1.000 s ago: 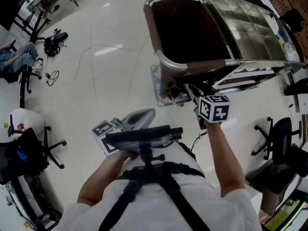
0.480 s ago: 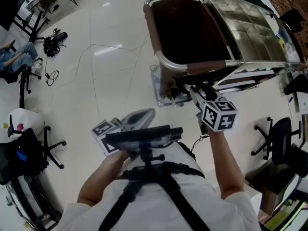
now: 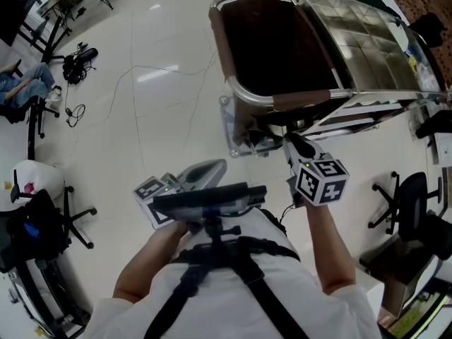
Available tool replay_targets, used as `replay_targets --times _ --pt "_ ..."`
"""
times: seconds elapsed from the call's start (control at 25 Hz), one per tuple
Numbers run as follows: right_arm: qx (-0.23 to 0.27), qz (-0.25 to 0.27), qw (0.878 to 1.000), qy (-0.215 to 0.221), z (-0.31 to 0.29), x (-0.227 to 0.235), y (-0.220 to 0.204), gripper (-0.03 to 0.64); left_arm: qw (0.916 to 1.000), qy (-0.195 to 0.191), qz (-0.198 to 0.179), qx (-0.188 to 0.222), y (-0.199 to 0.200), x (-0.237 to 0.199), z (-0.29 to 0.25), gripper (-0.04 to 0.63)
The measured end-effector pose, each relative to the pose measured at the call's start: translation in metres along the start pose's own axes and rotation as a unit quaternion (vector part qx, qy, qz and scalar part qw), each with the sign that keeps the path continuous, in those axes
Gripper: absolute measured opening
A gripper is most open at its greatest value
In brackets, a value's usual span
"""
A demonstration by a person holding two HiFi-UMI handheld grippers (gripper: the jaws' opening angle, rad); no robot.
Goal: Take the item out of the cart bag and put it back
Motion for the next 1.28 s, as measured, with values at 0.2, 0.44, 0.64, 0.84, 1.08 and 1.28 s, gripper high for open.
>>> replay_targets --times 0.2,0.44,0.64,0.84,1.08,1.28 --pt "0.001 0.002 1.000 0.011 0.008 -0.006 -0.002 0.002 1.0000 -0.001 0.000 -0.001 0.001 0.000 -0.001 0.002" --pt "0.010 0.010 1.000 0.016 0.021 -0.009 0.000 0.002 1.0000 0.000 0.000 -0.003 0.001 -0.001 -0.003 0.002" --pt "0.021 0.005 0.999 0.027 0.025 -0.011 0.003 0.000 1.0000 -0.002 -0.002 -0.004 0.000 0.000 -0.004 0.002" --pt "0.021 0.010 0.999 0.037 0.026 -0.016 0.003 0.000 1.0000 -0.002 -0.003 -0.005 -0.001 0.002 -0.002 0.002" --pt "0.017 0.025 0.999 0.045 0.026 -0.022 0.001 0.000 1.0000 -0.001 -0.003 -0.003 -0.004 0.004 0.000 0.002" --pt "0.015 0.034 0.998 0.047 0.028 -0.026 -0.002 0.000 1.0000 -0.002 -0.004 -0.003 -0.005 0.005 0.002 0.002"
Point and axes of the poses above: the fingertips, and each gripper's own axes: z backward along the fingers, x to its right, y out of its top, the point moved 9 cm from there along z, backward along the fingers, and after that the axes turned 7 degrees about z, right-handed, at the moved point
